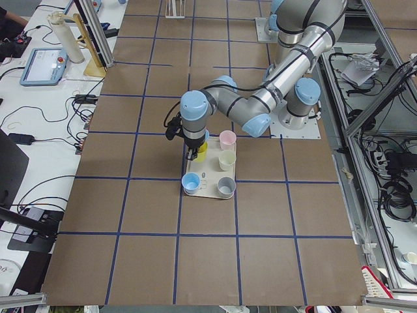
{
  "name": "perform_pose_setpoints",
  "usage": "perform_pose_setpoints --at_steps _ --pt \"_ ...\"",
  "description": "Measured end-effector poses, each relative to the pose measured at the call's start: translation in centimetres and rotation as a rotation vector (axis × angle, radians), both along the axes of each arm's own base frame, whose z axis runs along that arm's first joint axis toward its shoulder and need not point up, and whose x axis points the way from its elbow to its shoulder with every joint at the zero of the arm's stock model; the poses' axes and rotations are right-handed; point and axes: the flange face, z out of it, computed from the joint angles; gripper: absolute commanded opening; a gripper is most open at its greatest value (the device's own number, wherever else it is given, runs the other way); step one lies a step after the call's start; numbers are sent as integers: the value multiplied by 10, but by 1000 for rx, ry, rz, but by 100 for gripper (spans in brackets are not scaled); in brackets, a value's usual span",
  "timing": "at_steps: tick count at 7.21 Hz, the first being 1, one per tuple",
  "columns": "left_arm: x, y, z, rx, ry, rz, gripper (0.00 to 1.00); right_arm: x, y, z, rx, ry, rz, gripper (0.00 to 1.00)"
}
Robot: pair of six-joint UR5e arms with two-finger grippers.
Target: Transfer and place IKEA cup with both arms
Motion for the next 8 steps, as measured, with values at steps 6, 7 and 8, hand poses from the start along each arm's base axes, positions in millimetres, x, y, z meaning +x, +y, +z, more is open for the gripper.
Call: perform_pose_setpoints --at_steps 6,7,8 --pt "-9 2 -58 -16 65 -35 0 -26 -35 20 -235 394 -64 100" --pt "-9 2 -63 -11 69 -35 0 -15 -39 23 -267 434 -80 100" --pt "-8 1 -67 -6 75 -34 0 4 -41 28 -301 460 -75 100"
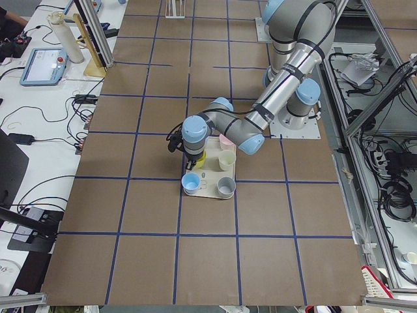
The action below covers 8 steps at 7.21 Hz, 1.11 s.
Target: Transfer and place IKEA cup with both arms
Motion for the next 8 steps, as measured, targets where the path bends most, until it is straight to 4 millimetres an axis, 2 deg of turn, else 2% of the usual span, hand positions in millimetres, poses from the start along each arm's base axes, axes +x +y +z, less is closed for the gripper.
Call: perform_pose_setpoints --at_steps 1,2,4,6,7,8 --pt "1 -1 -5 5 5 1 17 23 0 6 -40 15 30 100" --pt "3 -1 -9 3 2 2 59 45 4 13 -77 21 62 100" --pt "5 -2 -14 -7 -8 10 63 69 17 38 -157 10 101 100" --pt "2 -6 -8 -9 -12 23 67 76 26 50 -187 -22 111 100" --pt "-8 -10 3 -11 -16 34 67 78 26 49 -182 -33 114 100" --pt "-28 -18 20 -16 -21 34 67 81 25 47 -179 -57 117 100"
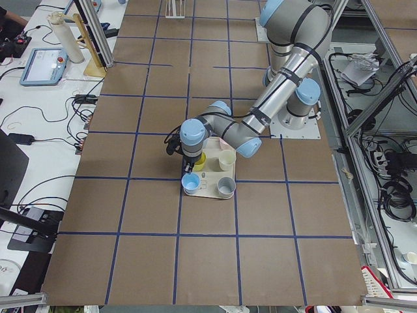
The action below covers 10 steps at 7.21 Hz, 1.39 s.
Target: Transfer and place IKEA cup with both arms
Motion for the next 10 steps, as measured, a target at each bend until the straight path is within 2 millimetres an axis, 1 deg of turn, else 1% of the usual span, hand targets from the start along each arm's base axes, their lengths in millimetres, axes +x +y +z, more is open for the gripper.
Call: perform_pose_setpoints --at_steps 1,2,3,4,5,6,7,8,9,10 --pt "-22 -8 21 7 3 9 69 2 0 0 1 -18 5 100" --pt "-50 -18 48 30 15 37 78 2 1 2 -1 -20 6 100" --pt "-81 -31 74 47 16 61 79 1 2 3 -3 -9 6 100" --pt "-123 -46 98 60 2 88 86 0 3 4 -3 7 6 100" --pt "-168 -56 115 75 -23 123 100 -1 4 5 1 17 6 100" --pt "-211 -59 126 82 -48 165 100 -2 5 5 4 21 6 100" --pt "-255 -59 137 77 -64 220 100 -2 5 5 5 23 6 100" --pt "-294 -55 148 64 -75 269 100 -2 5 5 5 24 5 100" --pt "-326 -48 159 47 -85 296 100 -2 5 5 5 25 5 100" --pt "-351 -39 169 35 -90 313 100 -2 5 5 6 25 5 100"
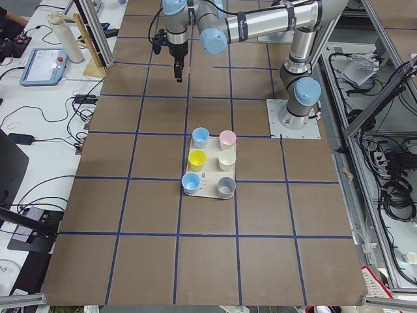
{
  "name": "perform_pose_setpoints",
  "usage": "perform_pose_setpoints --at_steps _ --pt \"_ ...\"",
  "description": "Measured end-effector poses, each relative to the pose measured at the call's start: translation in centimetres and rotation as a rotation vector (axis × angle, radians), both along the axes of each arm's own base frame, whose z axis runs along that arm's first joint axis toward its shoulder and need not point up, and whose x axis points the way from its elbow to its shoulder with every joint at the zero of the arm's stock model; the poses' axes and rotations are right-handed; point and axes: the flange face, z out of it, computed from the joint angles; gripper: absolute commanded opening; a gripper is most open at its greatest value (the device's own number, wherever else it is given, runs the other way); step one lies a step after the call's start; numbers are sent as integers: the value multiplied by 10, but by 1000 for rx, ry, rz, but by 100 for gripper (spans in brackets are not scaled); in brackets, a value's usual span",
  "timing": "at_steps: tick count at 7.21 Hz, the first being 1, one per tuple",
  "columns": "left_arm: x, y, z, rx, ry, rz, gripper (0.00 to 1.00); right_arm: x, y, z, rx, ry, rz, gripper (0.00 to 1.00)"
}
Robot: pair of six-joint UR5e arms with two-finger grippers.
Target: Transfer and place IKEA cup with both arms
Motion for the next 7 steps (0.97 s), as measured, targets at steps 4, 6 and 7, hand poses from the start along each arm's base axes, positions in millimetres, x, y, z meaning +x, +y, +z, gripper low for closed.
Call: perform_pose_setpoints --at_steps 4,6,7 --pt "-35 22 33 -38 -5 20 100 0 0 0 -2 -2 0 100" --pt "-41 36 47 -43 -27 17 100 0 0 0 -1 -2 0 100" --pt "-43 46 55 -41 -32 16 100 0 0 0 -1 -1 1 100"
